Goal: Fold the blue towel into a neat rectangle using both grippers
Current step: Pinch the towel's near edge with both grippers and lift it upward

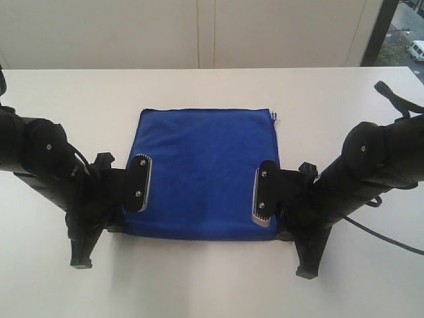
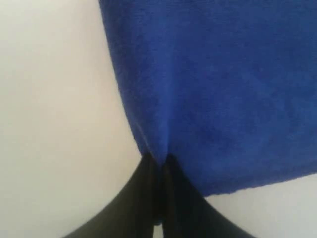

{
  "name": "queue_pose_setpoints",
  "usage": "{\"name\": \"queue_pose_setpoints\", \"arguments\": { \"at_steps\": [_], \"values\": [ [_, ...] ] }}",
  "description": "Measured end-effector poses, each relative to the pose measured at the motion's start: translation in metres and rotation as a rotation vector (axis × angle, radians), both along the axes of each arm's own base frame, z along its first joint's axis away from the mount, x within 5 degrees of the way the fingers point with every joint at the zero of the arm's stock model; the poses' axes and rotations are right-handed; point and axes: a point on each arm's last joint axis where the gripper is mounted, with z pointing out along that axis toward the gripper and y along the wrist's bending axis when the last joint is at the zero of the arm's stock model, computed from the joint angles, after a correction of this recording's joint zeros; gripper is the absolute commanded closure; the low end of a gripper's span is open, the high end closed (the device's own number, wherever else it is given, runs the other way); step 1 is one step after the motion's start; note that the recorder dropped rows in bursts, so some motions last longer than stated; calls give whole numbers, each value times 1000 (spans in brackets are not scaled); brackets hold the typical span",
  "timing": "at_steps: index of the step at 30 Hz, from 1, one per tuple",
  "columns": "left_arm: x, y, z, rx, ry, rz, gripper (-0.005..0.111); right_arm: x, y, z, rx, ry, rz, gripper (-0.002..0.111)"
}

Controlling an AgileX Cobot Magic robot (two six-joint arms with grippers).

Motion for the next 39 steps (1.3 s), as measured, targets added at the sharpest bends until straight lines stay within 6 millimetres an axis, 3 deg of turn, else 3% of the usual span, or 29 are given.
{"name": "queue_pose_setpoints", "arguments": {
  "at_steps": [5,13,27,39],
  "values": [
    [-2,0,8,-16,-4,6,107,0,0,3,3,-15,-10,108],
    [-11,3,26,-45,14,46,107,-3,-2,33,53,-99,-40,108],
    [-33,10,45,-43,157,82,107,-27,-6,71,108,-50,-25,108],
    [-47,14,59,-49,218,67,107,-51,3,82,111,58,4,108]
  ]
}}
